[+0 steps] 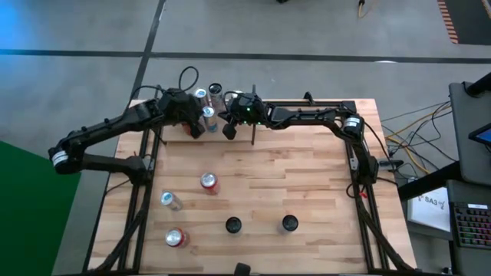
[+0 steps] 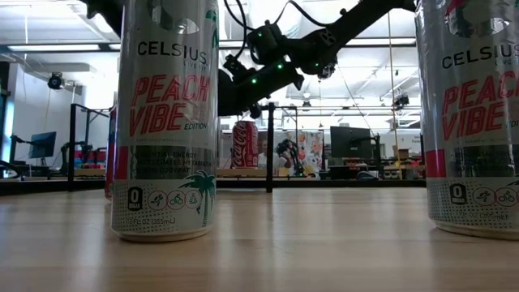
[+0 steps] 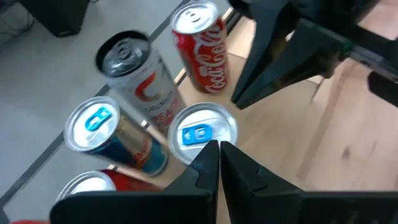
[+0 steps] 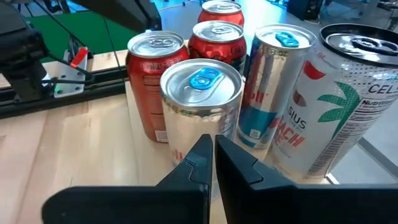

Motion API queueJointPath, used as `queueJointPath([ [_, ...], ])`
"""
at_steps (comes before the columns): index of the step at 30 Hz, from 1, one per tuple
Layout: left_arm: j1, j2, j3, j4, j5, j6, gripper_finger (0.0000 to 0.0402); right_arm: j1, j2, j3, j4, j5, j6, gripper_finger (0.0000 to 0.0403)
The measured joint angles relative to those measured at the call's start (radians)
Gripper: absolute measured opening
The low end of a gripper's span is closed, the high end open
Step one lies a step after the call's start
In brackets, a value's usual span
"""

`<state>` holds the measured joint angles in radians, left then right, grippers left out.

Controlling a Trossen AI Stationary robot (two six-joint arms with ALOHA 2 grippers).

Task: Place canned beverage on shelf
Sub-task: Put the right blue soda can on the shelf aligned with the other blue soda can

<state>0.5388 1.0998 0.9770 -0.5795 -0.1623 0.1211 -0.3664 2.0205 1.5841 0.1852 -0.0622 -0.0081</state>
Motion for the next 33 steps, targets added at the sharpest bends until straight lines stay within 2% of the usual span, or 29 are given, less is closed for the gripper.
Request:
queueJointPath([
  [6, -0.049, 0.0, -0.025, 0.048, 0.0, 0.047, 0.0, 0.0, -0.003, 0.0, -0.009, -0.033, 0.001, 0.0009],
  [17, -0.031, 0.007, -0.064, 0.136, -0.003, 0.262, 0.0, 0.0, -0.003, 0.0, 0.034, -0.047, -0.037, 0.0009],
  [22, -0.003, 0.024, -0.064, 0.145, -0.003, 0.27, 0.0, 0.0, -0.003, 0.0, 0.034, -0.052, -0.037, 0.0009],
  [26, 0.02, 0.04, -0.064, 0.143, -0.003, 0.268, 0.0, 0.008, -0.002, 0.0, 0.033, -0.1, -0.034, 0.0009],
  [33, 0.026, 0.065, -0.064, 0.115, -0.003, 0.237, 0.0, 0.017, -0.002, 0.0, 0.058, -0.095, -0.037, 0.0009],
])
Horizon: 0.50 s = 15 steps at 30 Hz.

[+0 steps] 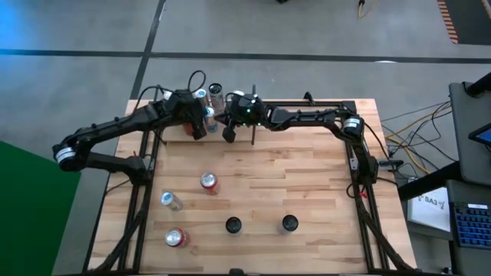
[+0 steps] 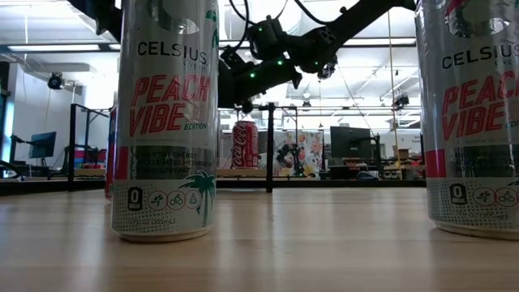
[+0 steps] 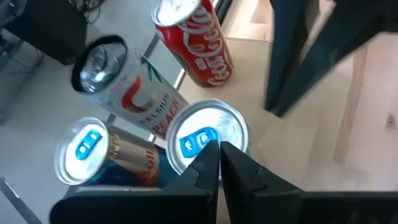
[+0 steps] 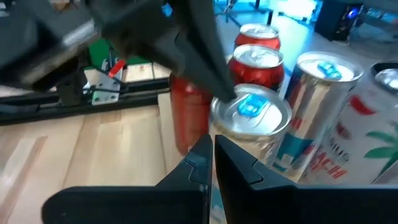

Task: Place canned beverage on shelf
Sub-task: Put the right blue soda can on the shelf aligned with the other blue soda can

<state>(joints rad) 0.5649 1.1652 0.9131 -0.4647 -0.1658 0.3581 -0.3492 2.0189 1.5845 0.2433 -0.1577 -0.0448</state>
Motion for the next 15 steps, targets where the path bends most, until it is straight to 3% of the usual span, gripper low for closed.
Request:
queueJointPath([
  [15, -0.002, 0.004, 0.001, -0.009, 0.0, -0.218, 0.0, -0.002, 0.0, 0.0, 0.015, -0.002, -0.024, 0.0009],
])
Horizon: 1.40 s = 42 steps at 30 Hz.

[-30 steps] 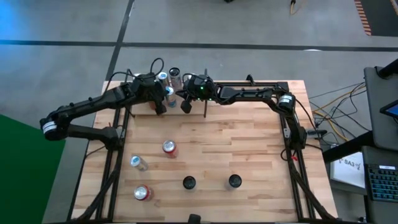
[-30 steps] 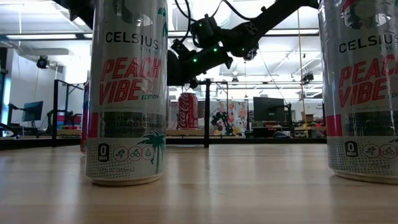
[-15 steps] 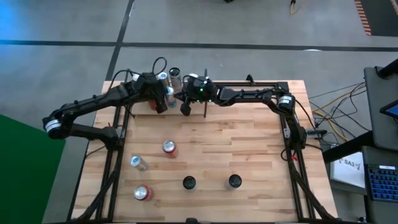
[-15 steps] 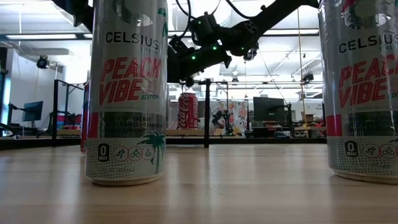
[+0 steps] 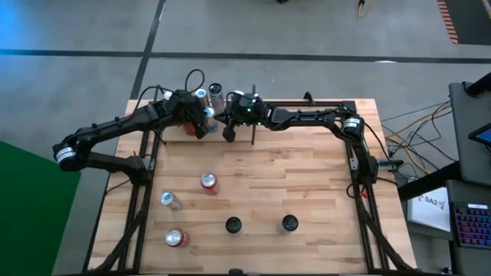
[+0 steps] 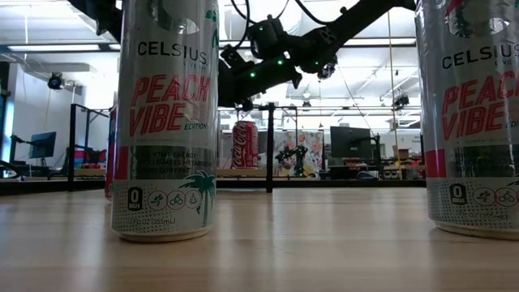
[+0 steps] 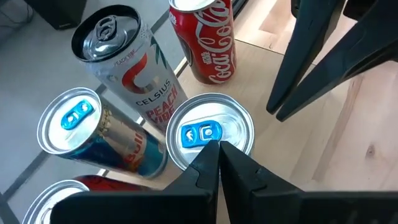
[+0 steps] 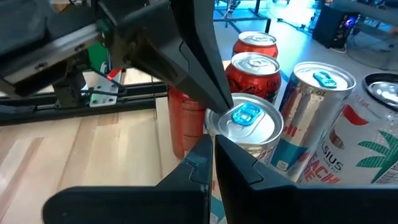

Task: Place canned beverage on shelf
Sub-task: Put the right blue soda can on the shelf aligned with the other blue soda can

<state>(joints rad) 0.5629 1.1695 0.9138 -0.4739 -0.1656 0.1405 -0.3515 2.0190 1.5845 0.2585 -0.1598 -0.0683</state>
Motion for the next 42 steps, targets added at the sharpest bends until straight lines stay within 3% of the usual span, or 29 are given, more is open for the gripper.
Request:
queueJointPath([
  [11, 0.005, -0.026, -0.001, 0.001, -0.008, 0.136, 0.0, 0.007, 0.041, 0.0, 0.052, -0.005, -0.011, 0.0009],
  [23, 0.0, -0.028, -0.025, 0.009, 0.0, 0.093, 0.0, 0.0, 0.076, -0.001, 0.077, 0.089, 0.02, 0.0009],
  [42, -0.003, -0.043, -0.025, 0.013, -0.026, 0.111, 0.0, 0.0, 0.072, -0.001, 0.065, 0.082, 0.008, 0.0009],
])
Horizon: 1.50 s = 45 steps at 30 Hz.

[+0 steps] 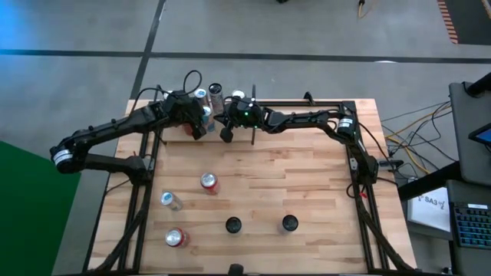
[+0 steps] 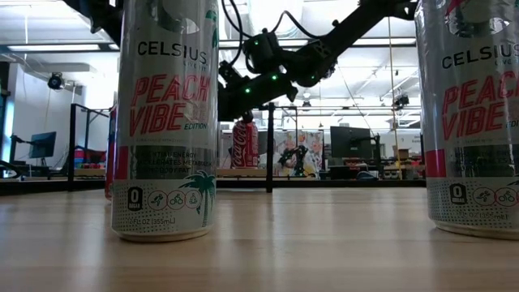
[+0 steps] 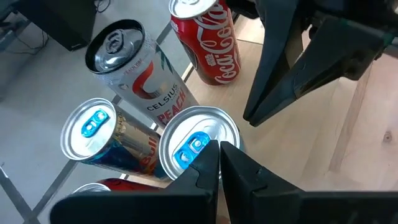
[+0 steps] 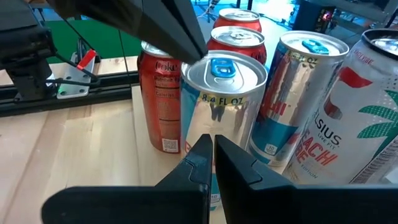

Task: Place canned beverage on shelf
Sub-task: Put the right blue soda can on the shelf aligned with the other blue soda can

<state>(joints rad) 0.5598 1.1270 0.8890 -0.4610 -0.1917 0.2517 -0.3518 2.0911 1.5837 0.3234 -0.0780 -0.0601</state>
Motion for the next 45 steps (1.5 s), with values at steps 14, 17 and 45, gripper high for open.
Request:
queueJointPath([
  [14, -0.066, -0.1, -0.042, 0.094, 0.18, -0.109, 0.0, 0.0, -0.113, 0.0, -0.223, 0.0, -0.046, 0.0009],
  [17, -0.098, -0.08, -0.067, 0.098, 0.124, -0.146, 0.0, 0.0, -0.161, 0.0, -0.311, 0.0, -0.064, 0.0009],
  [45, -0.121, 0.01, -0.1, 0.097, -0.221, -0.25, 0.0, 0.007, -0.252, 0.0, -0.421, -0.001, -0.055, 0.0009],
])
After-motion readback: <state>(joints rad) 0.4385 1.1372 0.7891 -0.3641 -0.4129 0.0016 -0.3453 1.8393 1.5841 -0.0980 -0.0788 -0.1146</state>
